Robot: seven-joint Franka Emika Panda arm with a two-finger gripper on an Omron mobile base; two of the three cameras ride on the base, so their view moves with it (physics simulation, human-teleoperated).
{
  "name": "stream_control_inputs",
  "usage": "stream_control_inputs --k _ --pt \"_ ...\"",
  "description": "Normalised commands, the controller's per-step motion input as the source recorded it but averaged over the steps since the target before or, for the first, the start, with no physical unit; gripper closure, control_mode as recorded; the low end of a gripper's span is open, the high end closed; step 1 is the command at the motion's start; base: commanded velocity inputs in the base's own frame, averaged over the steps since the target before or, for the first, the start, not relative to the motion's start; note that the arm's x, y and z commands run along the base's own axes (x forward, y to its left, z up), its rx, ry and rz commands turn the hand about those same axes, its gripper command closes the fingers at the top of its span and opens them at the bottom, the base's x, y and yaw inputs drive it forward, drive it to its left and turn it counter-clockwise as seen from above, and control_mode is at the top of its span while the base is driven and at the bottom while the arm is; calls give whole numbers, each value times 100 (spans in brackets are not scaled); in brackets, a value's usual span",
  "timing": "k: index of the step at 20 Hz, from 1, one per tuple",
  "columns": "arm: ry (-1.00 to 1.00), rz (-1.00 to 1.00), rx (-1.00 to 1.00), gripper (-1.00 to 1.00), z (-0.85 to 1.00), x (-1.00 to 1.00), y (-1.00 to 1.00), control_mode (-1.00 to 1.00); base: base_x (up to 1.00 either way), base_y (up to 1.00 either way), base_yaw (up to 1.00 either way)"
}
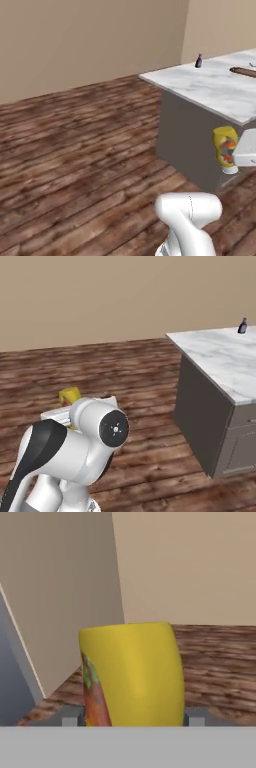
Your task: Move the mustard and condiment bottle from the cabinet to the dining counter.
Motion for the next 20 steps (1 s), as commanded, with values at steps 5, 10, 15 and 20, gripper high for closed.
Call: stream_control_inputs --k 5,10,15,20 --pt "0 0 0 100 0 0 0 100 100 34 -25" --pt "0 0 0 100 0 0 0 100 97 48 -28" --pt "0 0 0 100 0 0 0 100 93 64 -32" --pt "0 0 0 100 0 0 0 100 90 68 -33"
